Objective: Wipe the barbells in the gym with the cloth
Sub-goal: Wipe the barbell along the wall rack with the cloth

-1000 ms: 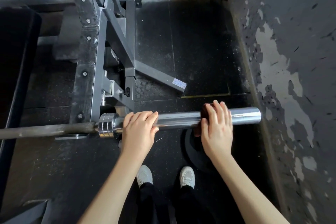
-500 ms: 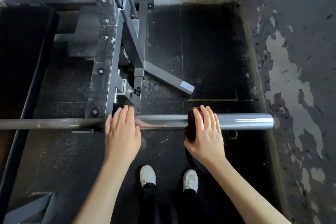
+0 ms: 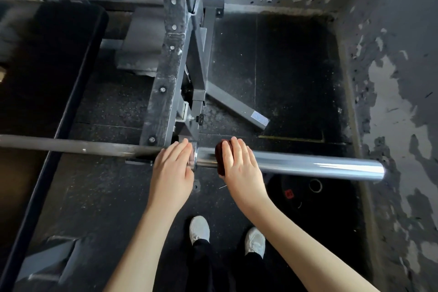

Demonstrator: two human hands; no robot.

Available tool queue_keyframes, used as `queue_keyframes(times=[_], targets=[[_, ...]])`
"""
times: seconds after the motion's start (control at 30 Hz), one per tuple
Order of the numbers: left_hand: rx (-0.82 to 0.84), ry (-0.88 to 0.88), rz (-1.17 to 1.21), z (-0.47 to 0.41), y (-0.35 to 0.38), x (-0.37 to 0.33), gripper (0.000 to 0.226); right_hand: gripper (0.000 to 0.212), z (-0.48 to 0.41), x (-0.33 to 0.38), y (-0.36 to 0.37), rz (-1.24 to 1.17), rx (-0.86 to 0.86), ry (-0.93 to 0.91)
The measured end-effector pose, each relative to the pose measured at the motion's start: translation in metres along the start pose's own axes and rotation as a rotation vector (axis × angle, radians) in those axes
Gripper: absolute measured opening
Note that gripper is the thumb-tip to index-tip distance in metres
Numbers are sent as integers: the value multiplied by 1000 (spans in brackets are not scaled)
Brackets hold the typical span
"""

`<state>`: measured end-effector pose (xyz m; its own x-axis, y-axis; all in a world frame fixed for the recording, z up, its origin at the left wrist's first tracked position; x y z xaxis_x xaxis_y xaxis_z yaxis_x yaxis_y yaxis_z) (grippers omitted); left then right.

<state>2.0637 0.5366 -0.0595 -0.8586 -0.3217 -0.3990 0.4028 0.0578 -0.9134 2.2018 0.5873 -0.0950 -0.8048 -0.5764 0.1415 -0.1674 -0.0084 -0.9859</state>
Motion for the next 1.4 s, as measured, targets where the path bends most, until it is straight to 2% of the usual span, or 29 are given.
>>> queue_keyframes(times=[0.17, 0.37, 0.5, 0.6, 0.7, 0.83, 0.93, 1.03, 1.13, 1.27, 1.4], targets=[[-2, 33, 27, 0, -3, 8, 54, 85, -13, 36, 1, 43, -1, -17], [12, 67, 14, -1, -5, 10, 55, 60, -22, 49, -5, 69, -54, -9], [50, 68, 1, 0, -9, 11, 52, 68, -29, 45, -20, 12, 62, -13], [147, 44, -11, 2, -15, 8, 48, 54, -31, 43, -43, -68, 180, 29], [250, 19, -3, 3, -22, 5, 55, 42, -19, 32, -58, -301, 280, 180], [365, 25, -16, 0, -30, 0, 58, 44, -8, 11, -94, -662, 150, 462], [355, 10, 15, -4, -47, -6, 57, 64, -4, 2, -117, -874, 37, 619], [308, 25, 83, -14, -73, -16, 56, 61, -8, -4, -147, -1037, -88, 717], [266, 45, 167, -26, -109, -29, 53, 52, -17, -8, -179, -1109, -177, 764], [102, 118, 237, -50, -176, -55, 48, 37, -34, -12, -219, -1186, -290, 771], [-33, 210, 243, -71, -234, -87, 47, 33, -57, -18, -254, -1215, -360, 746]])
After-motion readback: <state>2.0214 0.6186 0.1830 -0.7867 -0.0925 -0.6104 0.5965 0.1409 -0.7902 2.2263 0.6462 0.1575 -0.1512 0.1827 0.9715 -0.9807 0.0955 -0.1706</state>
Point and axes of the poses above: each hand's wrist, its own z-axis away from the middle knuckle, its own y-axis out of the palm, x = y × z, the point moved 7 cm from there along -z, towards the middle knuckle, and after that the axes turned 3 degrees about -x, right-handed, at the moved point
